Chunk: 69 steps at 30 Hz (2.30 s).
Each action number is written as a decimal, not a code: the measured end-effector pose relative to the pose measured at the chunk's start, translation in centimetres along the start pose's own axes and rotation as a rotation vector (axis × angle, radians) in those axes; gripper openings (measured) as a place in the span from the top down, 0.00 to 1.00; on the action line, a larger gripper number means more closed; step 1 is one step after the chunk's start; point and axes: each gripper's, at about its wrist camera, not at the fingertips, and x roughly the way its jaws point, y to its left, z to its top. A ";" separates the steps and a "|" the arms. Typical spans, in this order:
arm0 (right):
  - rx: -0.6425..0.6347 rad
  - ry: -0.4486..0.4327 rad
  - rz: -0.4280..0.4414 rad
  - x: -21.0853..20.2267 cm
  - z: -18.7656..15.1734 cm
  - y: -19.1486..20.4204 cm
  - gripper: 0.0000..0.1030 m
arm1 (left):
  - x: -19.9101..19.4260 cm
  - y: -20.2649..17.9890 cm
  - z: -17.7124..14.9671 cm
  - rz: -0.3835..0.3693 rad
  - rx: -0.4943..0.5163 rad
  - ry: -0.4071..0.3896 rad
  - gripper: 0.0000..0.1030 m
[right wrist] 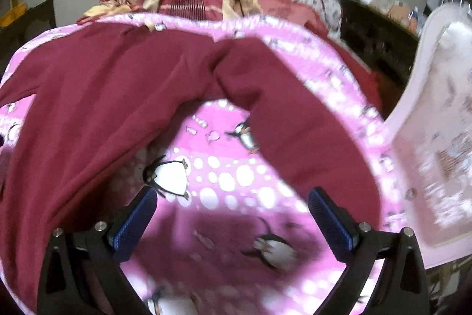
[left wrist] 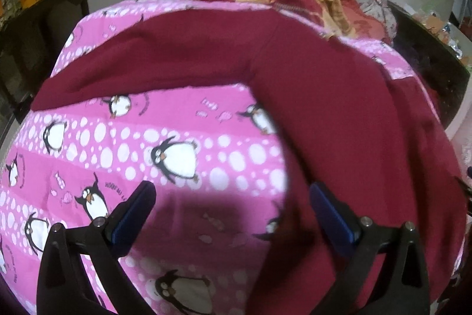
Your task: Fold small clothes
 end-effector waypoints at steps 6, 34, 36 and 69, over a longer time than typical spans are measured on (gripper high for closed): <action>-0.007 -0.082 0.014 -7.5 2.6 0.6 0.00 | -1.7 -1.8 3.0 -0.032 0.018 -0.045 0.00; 0.007 -0.070 0.192 -1.7 9.4 15.4 0.00 | -0.4 0.8 6.5 0.055 0.008 -0.071 0.00; -0.001 -0.068 0.184 -1.4 9.5 15.6 0.00 | -0.2 0.9 6.4 0.058 0.009 -0.074 0.00; 0.054 -0.051 0.176 1.3 9.0 15.4 0.00 | 0.8 1.6 6.2 0.090 -0.003 -0.089 0.00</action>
